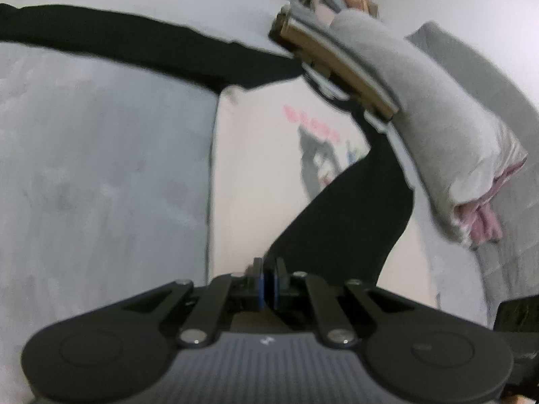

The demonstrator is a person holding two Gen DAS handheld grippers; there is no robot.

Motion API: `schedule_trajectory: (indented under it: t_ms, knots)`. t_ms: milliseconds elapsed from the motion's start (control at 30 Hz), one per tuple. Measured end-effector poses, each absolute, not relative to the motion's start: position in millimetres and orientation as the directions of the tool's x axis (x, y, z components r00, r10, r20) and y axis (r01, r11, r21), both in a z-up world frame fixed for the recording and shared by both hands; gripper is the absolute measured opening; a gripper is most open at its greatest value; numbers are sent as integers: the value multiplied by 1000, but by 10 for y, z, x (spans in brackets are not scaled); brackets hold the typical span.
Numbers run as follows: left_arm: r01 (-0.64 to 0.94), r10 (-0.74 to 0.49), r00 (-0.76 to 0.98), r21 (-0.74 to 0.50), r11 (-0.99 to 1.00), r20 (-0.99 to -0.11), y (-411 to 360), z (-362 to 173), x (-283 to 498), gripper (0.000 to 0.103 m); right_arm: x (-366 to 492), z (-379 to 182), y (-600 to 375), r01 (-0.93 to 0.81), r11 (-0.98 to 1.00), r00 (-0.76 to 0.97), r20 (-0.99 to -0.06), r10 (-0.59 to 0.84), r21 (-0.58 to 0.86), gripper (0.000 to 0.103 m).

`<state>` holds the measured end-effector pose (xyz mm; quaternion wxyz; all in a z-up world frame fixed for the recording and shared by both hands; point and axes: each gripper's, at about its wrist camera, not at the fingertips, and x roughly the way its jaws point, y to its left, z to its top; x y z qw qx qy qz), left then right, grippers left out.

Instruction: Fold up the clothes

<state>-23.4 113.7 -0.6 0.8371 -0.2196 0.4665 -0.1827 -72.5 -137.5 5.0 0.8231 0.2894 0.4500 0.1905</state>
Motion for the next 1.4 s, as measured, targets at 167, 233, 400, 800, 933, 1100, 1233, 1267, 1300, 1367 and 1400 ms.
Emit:
schedule_trajectory:
  t_ms: [167,233,400,800,933,1100,1233,1267,1300,1367,1400]
  knots:
    - [148,-501,480,-497,855,-720,1096,-39,-250,8,-764,-149,-1388,-46,772,502,-653,567,634,5]
    - [173,-492,499,-475,863,-713,1138,15,-219,11,-767,-159,-1389,-57,775,502,-653,567,629,5]
    - [186,-468,601,-456,870,-648,1321,194,-134,31,-795,-33,-1374,-156,797,500,-649,573,583,21]
    - [413,-621,621,-473,778,-478,468,262,194,40,-280,226,-2698,48,965,759,-638,134,260,42]
    - [471,-652,579,-452,757,-490,220,94,239,40,67,156,-3151,137,946,799,-598,70,294,42]
    - [464,-637,556,-436,771,-535,111,-126,334,40,370,14,-3517,184,871,830,-547,110,456,42]
    - [470,-643,554,-439,766,-529,124,-211,345,41,535,-163,-3643,227,821,830,-546,118,524,33]
    - [473,-645,555,-438,764,-525,127,-225,344,41,560,-212,-3673,230,807,830,-543,129,544,28]
    - [476,-646,555,-437,763,-523,121,-226,346,41,576,-229,-3665,222,798,832,-536,145,560,23]
    - [480,-649,558,-437,761,-517,124,-230,340,42,579,-227,-3641,224,793,839,-527,139,566,11]
    - [482,-649,559,-435,761,-516,124,-229,334,42,566,-207,-3626,234,796,844,-523,118,558,10]
